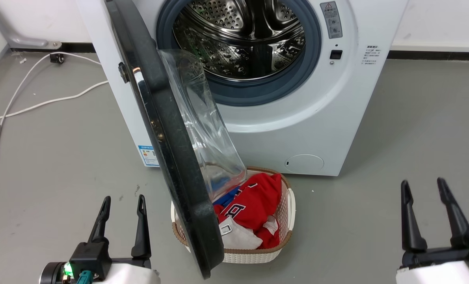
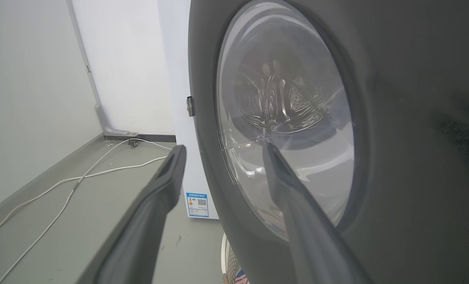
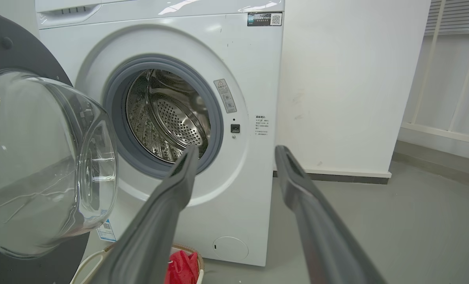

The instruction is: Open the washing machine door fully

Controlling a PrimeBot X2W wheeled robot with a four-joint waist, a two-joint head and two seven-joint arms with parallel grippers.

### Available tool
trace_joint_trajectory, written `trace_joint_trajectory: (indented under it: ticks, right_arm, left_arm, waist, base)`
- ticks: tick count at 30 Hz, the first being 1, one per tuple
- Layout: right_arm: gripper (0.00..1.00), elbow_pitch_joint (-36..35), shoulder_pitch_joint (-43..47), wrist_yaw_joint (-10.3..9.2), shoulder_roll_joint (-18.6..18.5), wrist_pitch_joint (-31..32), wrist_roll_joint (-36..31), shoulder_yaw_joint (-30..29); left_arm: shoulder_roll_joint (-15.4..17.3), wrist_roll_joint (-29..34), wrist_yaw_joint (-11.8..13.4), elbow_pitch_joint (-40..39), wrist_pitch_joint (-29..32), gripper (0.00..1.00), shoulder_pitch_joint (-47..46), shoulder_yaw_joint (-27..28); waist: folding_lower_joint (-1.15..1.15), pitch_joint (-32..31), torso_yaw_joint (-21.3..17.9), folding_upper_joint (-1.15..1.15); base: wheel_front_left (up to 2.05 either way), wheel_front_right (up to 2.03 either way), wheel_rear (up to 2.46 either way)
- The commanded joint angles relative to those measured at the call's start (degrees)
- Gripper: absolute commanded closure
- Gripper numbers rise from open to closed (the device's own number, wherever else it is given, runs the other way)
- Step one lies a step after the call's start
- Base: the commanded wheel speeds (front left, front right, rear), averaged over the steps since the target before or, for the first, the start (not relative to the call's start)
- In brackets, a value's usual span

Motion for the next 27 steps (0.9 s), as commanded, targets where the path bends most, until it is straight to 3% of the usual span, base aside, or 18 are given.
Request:
trace_joint_trajectory:
  ticks: [1,16,17,18,27]
  right_arm:
    - [0.0,0.4,1.2,-0.01,0.4,-0.1,0.1,0.0]
    - [0.0,3.2,4.4,-0.01,0.5,-0.1,3.9,0.7]
    - [0.0,3.3,4.4,-0.01,0.5,-0.1,3.9,0.8]
    - [0.0,3.4,4.4,-0.01,0.5,-0.1,4.0,0.9]
    - [0.0,3.6,4.4,-0.01,0.6,-0.1,4.5,0.9]
  left_arm:
    - [0.0,-0.3,-0.1,0.1,-0.2,0.0,0.7,-0.1]
    - [0.0,-2.2,0.1,0.7,-0.2,0.01,1.8,0.0]
    - [0.0,-2.2,0.2,0.4,-0.2,0.56,1.6,0.1]
    - [0.0,-2.2,0.0,0.5,-0.2,1.0,1.6,0.1]
    - [0.5,-0.5,0.8,-1.9,-0.2,1.0,-1.2,3.3]
  waist:
    - [0.0,-0.2,0.0,0.0]
    - [0.0,-1.2,-0.3,0.0]
    - [0.0,-1.2,-0.4,0.0]
    - [0.0,-1.3,-0.4,0.0]
    - [0.0,-1.6,-0.2,0.0]
  base:
    - [0.0,0.0,0.0]
    - [0.0,0.0,0.0]
    - [0.0,0.0,0.0]
    - [0.0,0.0,0.0]
    - [0.0,0.0,0.0]
